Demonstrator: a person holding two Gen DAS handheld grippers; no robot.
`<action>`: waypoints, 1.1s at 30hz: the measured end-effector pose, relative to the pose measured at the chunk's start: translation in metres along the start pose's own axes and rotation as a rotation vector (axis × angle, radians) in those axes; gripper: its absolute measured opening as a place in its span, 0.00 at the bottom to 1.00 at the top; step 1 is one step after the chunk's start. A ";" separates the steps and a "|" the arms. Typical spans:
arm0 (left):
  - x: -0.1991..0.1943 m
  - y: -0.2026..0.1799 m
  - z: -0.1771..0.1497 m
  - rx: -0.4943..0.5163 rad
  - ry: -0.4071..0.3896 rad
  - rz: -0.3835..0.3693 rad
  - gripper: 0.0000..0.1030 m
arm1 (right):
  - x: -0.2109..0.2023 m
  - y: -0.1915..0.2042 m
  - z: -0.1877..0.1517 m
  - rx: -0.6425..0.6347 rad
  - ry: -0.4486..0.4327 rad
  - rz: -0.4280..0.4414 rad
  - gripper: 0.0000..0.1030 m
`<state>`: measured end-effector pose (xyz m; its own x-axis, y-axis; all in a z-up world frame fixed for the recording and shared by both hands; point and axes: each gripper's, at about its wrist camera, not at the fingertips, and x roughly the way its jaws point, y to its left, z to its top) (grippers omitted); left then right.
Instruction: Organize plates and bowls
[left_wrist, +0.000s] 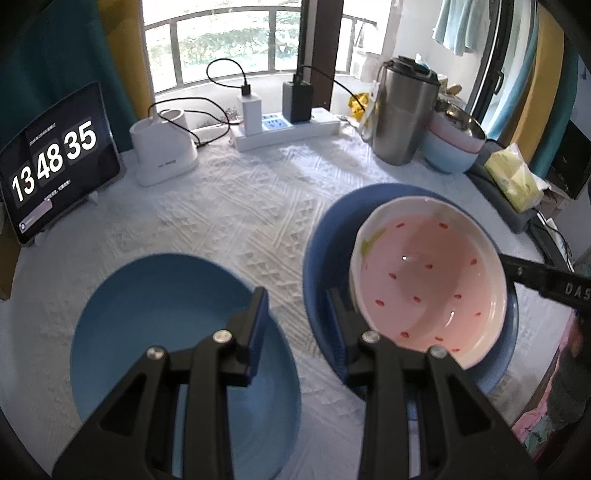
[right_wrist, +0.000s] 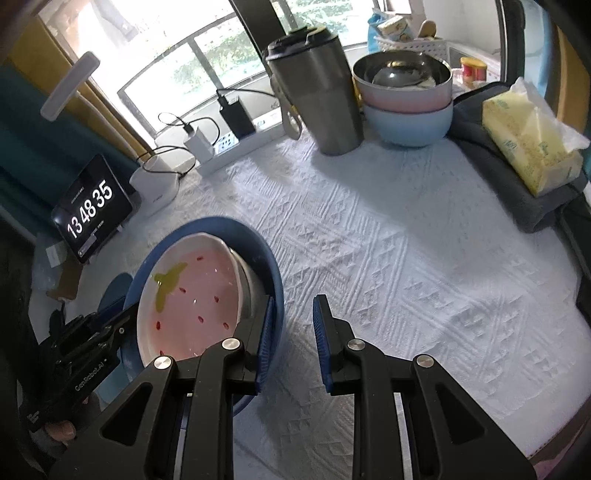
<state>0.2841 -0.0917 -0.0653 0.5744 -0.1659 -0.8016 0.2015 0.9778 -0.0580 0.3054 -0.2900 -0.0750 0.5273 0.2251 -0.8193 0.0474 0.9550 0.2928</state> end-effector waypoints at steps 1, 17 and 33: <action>0.001 -0.001 0.000 0.008 0.002 0.000 0.32 | 0.004 0.000 -0.001 -0.002 0.008 0.003 0.23; -0.002 -0.006 -0.007 0.076 -0.075 0.028 0.30 | 0.012 0.004 -0.004 -0.058 -0.039 -0.028 0.26; -0.007 -0.008 -0.009 0.030 -0.097 -0.044 0.12 | 0.011 0.011 -0.009 0.003 -0.088 -0.018 0.09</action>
<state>0.2716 -0.0971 -0.0646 0.6382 -0.2219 -0.7372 0.2514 0.9651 -0.0728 0.3042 -0.2753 -0.0849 0.5989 0.1895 -0.7781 0.0600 0.9583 0.2796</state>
